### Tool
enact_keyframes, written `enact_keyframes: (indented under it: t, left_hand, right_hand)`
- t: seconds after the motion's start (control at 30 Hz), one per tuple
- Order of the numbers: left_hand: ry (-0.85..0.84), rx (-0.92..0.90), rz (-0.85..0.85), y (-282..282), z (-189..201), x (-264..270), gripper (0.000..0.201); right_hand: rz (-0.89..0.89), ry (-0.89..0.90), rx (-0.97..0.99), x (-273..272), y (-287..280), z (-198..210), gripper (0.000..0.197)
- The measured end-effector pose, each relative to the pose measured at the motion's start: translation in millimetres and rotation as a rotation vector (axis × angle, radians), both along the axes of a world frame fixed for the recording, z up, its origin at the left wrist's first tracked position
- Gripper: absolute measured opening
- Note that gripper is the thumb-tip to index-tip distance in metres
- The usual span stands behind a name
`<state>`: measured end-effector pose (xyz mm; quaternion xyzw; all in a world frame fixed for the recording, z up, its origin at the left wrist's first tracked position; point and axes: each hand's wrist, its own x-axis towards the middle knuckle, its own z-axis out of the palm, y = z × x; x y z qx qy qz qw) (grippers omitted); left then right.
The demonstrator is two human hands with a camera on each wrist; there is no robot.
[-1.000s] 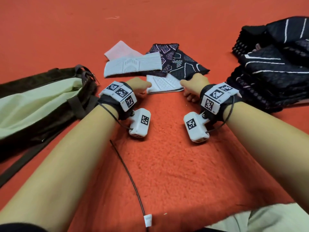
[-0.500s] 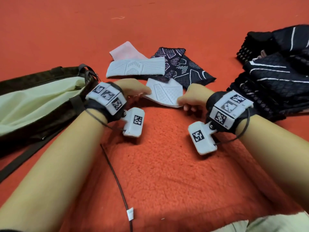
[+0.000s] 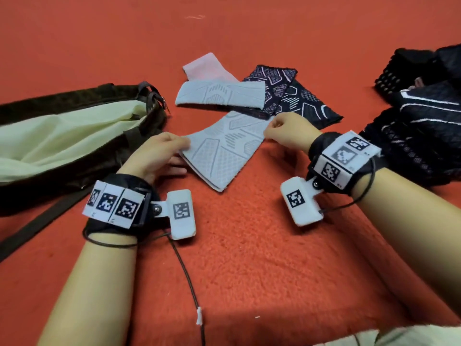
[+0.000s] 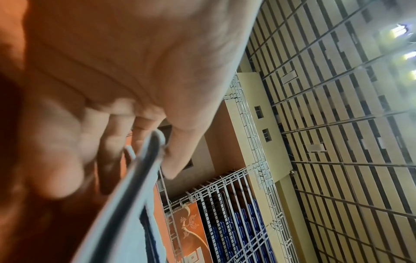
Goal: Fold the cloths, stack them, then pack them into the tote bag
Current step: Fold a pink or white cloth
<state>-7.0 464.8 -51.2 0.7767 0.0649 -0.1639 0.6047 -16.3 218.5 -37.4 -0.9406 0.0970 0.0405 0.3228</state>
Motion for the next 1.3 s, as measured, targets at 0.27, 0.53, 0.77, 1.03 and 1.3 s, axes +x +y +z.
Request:
enact_keyframes:
  t: [0.27,0.53,0.77,1.03,1.3]
  left_hand:
    - [0.004,-0.064,0.009,-2.0,-9.9,1.3,0.017]
    - [-0.035,-0.053,0.153,4.3,-14.5,8.1,0.017]
    - [-0.079,-0.131,0.217,5.9,-13.7,8.4,0.026]
    - [0.021,-0.037,-0.058,-0.4,-9.4,-1.4,0.017]
    - [-0.034,-0.06,0.006,1.7,-11.6,-0.5,0.027]
  right_hand:
    - [-0.058,0.073,-0.257,46.7,6.2,-8.1,0.032]
    - [-0.071,0.095,-0.34,49.1,7.2,-4.9,0.036]
    - [-0.042,0.197,-0.166,12.0,-6.4,5.0,0.014]
    - [-0.036,0.299,-0.132,-46.0,-33.4,1.6,0.008]
    - [-0.129,-0.111,0.205,-38.8,-12.0,0.4,0.019]
